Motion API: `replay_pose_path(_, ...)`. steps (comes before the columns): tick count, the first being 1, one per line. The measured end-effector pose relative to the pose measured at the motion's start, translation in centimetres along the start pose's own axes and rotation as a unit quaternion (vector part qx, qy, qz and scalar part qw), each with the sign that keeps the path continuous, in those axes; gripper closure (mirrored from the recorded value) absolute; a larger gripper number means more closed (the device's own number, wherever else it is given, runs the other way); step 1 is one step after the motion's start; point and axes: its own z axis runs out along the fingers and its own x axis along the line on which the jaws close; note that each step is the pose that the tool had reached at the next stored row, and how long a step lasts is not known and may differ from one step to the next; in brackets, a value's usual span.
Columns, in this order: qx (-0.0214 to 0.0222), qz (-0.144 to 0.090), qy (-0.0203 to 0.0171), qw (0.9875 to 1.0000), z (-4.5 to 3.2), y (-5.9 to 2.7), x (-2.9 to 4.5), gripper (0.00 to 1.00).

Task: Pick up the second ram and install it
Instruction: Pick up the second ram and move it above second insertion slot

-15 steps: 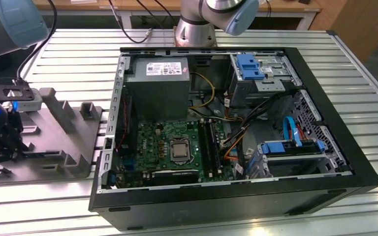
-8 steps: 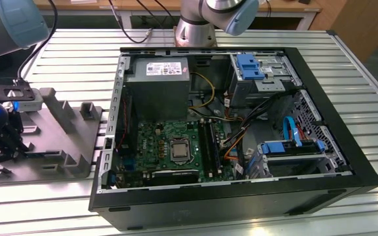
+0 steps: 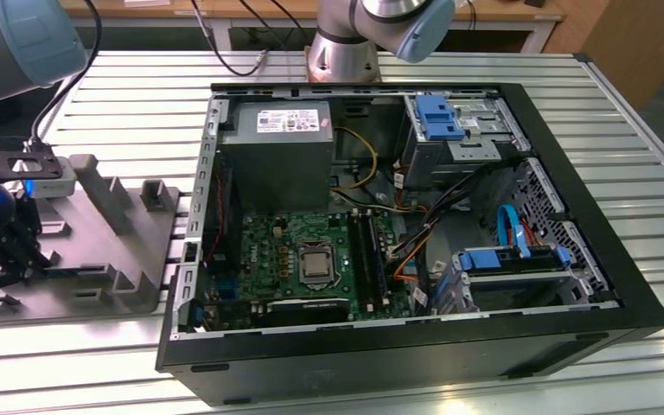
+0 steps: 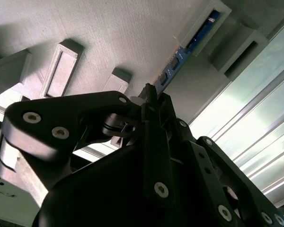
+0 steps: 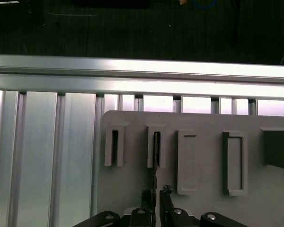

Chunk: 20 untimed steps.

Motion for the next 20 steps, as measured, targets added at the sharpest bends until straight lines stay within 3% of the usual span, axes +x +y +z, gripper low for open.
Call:
replay_pose_path(14, -0.0001, 0.000, -0.0020, 1.0000, 0.14, -0.06, 0.02, 0.79)
replay_pose_path(16, -0.0001, 0.000, -0.0020, 1.0000, 0.14, -0.06, 0.02, 0.80)
replay_pose_path(17, -0.0001, 0.000, -0.0020, 1.0000, 0.14, -0.06, 0.02, 0.87)
replay_pose_path(20, -0.0001, 0.000, -0.0021, 1.0000, 0.14, -0.06, 0.01, 0.87)
